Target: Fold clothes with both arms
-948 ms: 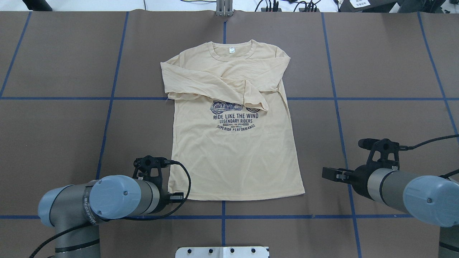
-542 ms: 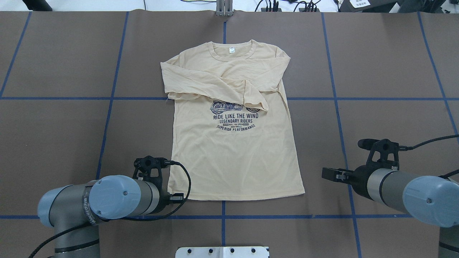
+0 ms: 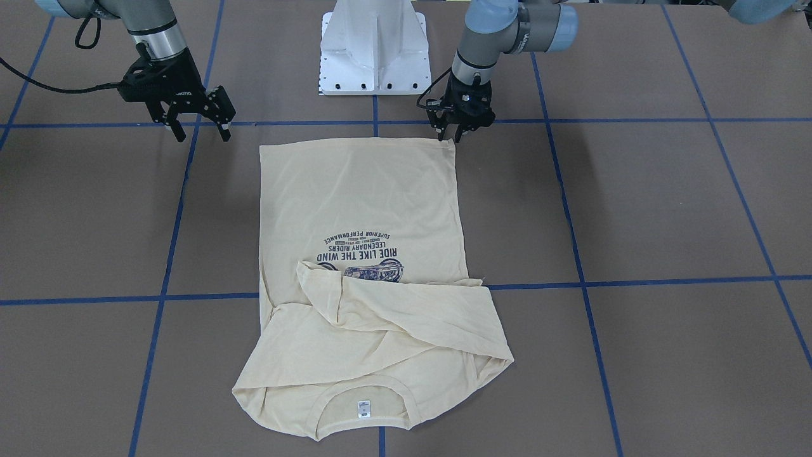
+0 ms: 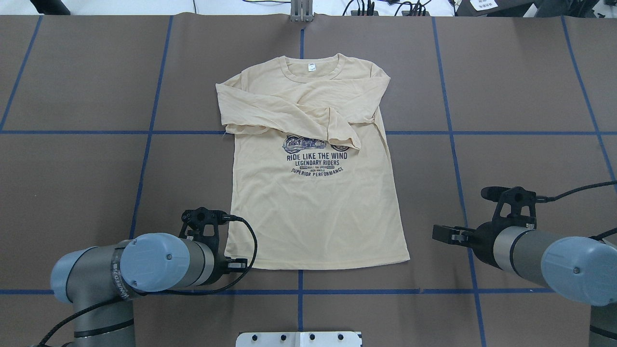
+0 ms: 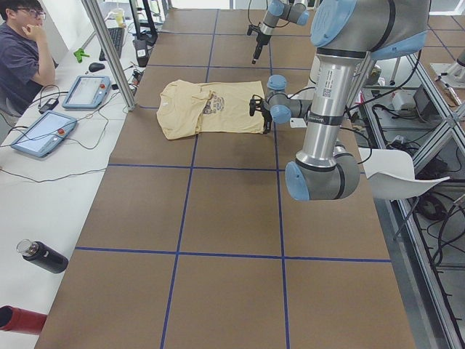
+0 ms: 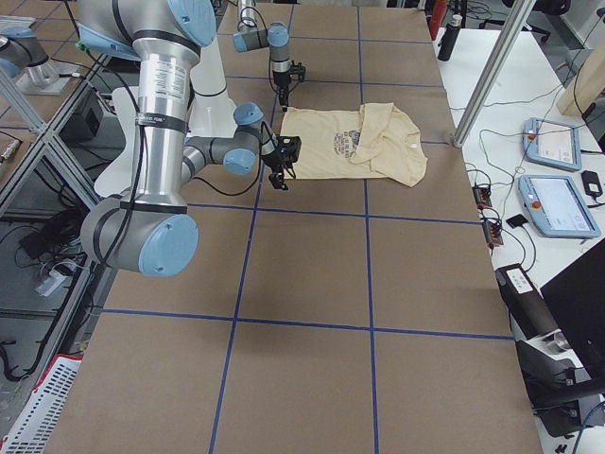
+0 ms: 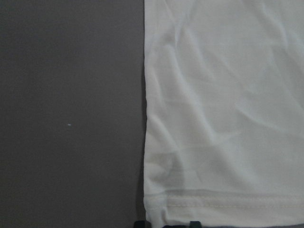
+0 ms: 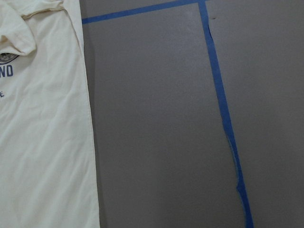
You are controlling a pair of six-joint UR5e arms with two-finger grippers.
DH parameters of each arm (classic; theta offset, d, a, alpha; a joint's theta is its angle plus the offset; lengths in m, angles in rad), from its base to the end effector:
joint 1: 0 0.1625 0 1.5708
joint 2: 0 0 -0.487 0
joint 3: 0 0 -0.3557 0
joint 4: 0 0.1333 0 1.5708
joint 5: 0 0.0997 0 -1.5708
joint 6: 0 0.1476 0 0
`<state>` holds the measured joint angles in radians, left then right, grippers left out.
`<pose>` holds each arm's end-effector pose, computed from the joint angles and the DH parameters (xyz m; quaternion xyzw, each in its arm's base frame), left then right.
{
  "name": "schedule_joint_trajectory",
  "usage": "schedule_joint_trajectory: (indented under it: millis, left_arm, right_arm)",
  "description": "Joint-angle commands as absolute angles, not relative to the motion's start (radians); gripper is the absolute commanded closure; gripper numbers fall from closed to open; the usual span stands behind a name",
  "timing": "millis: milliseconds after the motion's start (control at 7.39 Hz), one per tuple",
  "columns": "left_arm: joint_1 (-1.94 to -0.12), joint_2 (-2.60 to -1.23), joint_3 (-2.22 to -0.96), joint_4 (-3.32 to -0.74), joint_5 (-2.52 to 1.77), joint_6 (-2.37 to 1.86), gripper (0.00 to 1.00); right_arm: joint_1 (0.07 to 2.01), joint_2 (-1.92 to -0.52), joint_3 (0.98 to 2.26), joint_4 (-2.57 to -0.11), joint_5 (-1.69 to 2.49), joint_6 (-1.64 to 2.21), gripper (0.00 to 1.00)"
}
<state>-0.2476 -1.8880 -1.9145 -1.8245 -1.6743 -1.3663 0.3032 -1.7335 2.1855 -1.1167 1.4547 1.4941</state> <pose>0.5623 -0.2639 0.4174 0.0536 0.4401 0.0035 0.8963 -0.3540 -0.2683 0.4997 0.1337 -0.4193 0.1267 0.8890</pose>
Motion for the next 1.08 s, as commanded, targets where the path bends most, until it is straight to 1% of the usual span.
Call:
schedule_joint_trajectory:
  millis: [0, 271, 406, 542, 812, 948]
  left_arm:
    - [-0.253, -1.89, -1.908, -1.824, -1.674, -1.358, 0.59]
    - [-0.253, -1.89, -1.907, -1.824, -1.672, -1.358, 0.62]
    - [-0.253, -1.89, -1.907, -1.824, -1.672, -1.358, 0.68]
    - [-0.253, -1.89, -1.907, -1.824, -1.672, -1.358, 1.0]
    - [-0.253, -1.89, -1.917, -1.824, -1.672, -1.356, 1.0]
    - [-0.253, -1.89, -1.917, -1.824, -1.672, -1.358, 1.0]
  right_arm:
    - [0.301, -1.733, 2.18, -1.117, 1.453, 1.494, 0.0]
    - [0.301, -1.733, 2.18, -1.117, 1.453, 1.494, 0.0]
    - [0.301, -1.733, 2.178, -1.117, 1.453, 1.494, 0.0]
    - [0.301, -1.733, 2.175, -1.117, 1.453, 1.494, 0.0]
    - [0.273, -1.717, 2.166, -1.117, 1.418, 1.496, 0.0]
    - [0.256, -1.704, 2.158, -1.118, 1.407, 1.54, 0.03]
